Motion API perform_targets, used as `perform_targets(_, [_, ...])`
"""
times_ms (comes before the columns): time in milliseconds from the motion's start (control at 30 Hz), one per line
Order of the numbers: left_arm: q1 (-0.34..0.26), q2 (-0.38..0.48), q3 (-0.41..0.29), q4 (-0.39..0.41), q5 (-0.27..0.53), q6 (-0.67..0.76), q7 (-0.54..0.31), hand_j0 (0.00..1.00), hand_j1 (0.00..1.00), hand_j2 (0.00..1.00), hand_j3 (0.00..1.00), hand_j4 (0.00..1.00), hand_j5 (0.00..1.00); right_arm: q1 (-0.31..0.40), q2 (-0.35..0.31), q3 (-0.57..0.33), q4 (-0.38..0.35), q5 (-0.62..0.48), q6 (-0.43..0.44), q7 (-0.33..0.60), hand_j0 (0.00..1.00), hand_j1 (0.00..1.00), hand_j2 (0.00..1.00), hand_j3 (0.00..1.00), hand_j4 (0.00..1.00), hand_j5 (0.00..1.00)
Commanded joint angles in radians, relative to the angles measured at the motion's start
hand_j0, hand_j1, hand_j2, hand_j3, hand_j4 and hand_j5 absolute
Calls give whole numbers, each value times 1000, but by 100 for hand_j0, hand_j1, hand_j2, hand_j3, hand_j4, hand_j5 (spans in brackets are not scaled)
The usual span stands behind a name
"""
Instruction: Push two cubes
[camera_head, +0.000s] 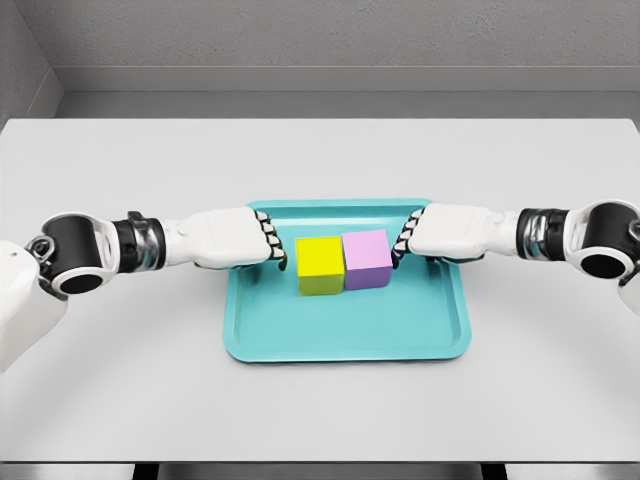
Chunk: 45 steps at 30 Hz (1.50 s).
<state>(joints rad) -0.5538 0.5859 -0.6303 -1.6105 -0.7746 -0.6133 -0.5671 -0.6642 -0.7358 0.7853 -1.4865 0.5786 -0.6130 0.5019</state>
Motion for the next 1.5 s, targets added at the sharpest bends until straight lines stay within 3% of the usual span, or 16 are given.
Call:
perform_targets(0, [0, -6, 0, -5, 6, 2, 0, 62, 62, 62, 62, 62, 62, 0, -1, 2, -3, -5, 2, 0, 63, 63, 63, 63, 63, 63])
perform_targets(900, [-3, 60, 38, -6, 28, 2, 1, 62, 62, 62, 62, 62, 62, -21, -24, -1, 8, -5, 2, 1, 64, 64, 64, 64, 64, 64])
perform_targets(967, [-5, 86, 46, -6, 40, 2, 1, 63, 63, 63, 63, 63, 63, -25, -60, -43, 2, -17, 2, 0, 67, 67, 67, 67, 67, 67])
perform_targets(1000, [-5, 103, 57, -6, 60, 2, 1, 63, 63, 63, 63, 63, 63, -25, -79, -106, -8, -20, 2, -3, 71, 71, 71, 71, 71, 71])
perform_targets(1033, [-5, 129, 61, -6, 78, 2, 1, 63, 63, 63, 63, 63, 63, -20, -108, -178, -46, -22, 2, -14, 96, 96, 96, 96, 96, 96])
perform_targets(1067, [-3, 155, 77, -5, 98, 2, 1, 65, 65, 65, 65, 65, 65, -12, -146, -254, -78, -51, 2, -16, 100, 100, 100, 100, 100, 100])
perform_targets(1167, [-3, 218, 101, 3, 149, 2, 1, 73, 73, 73, 73, 73, 73, 60, -226, -419, -72, -212, 2, -13, 100, 100, 100, 100, 100, 100])
perform_targets(1267, [-2, 259, 104, 35, 216, 2, 4, 100, 100, 100, 100, 100, 100, 115, -237, -452, -32, -233, 2, -13, 100, 100, 100, 100, 100, 100])
perform_targets(1467, [3, 333, 130, 64, 287, 2, 6, 100, 100, 100, 100, 100, 100, 123, -235, -446, -11, -232, 2, -10, 100, 100, 100, 100, 100, 100])
